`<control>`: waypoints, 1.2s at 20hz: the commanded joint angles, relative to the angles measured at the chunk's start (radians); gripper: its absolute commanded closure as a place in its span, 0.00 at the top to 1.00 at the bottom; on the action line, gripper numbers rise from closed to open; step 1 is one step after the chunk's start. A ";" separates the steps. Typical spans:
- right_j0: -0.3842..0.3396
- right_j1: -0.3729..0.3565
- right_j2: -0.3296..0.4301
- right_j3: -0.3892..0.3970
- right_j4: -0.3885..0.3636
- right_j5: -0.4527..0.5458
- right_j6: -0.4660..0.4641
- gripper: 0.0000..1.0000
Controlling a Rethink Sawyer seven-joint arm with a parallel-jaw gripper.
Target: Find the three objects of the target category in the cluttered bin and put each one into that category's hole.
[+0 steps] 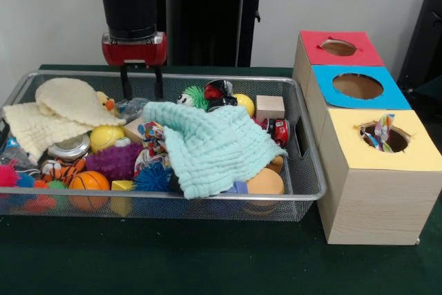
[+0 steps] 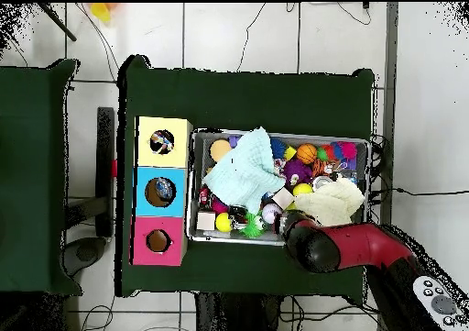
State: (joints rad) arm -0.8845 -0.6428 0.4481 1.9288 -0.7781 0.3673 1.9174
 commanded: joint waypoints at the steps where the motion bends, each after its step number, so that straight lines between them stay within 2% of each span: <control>1: -0.007 0.025 0.100 -0.130 0.033 0.091 -0.125 1.00; 6: -0.015 0.028 0.109 -0.129 0.013 0.071 -0.130 1.00; 7: -0.012 0.025 0.107 -0.128 0.006 0.064 -0.124 0.00; 18: 0.009 0.022 0.081 -0.134 -0.029 0.031 -0.099 0.00; 19: -0.003 0.025 0.089 -0.126 -0.020 0.029 -0.101 1.00; 24: 0.020 0.026 0.053 -0.108 -0.030 -0.005 -0.045 1.00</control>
State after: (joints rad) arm -0.8825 -0.6387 0.4825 1.8800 -0.7748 0.3675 1.9174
